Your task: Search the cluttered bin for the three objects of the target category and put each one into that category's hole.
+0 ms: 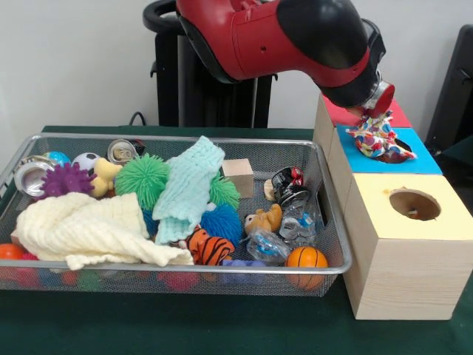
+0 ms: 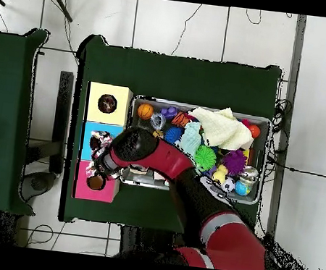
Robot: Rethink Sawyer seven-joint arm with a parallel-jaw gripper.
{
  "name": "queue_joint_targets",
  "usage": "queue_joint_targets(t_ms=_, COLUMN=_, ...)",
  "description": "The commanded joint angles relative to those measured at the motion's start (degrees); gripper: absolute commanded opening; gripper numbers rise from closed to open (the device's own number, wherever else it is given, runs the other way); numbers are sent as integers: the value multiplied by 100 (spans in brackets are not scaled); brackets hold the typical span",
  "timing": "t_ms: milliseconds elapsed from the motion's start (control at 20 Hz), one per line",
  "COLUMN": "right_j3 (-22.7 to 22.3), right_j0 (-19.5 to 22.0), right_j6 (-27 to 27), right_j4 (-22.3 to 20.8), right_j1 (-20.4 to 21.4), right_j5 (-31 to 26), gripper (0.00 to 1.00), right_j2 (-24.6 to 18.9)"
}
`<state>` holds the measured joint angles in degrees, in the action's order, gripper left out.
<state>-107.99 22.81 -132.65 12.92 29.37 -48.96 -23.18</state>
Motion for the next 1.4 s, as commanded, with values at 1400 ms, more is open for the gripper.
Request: queue_joint_targets(t_ms=1400, right_j3=-999, right_j0=1418, right_j6=143, right_j4=82, right_j1=-141, right_j5=1534, gripper=0, right_j2=-1939)
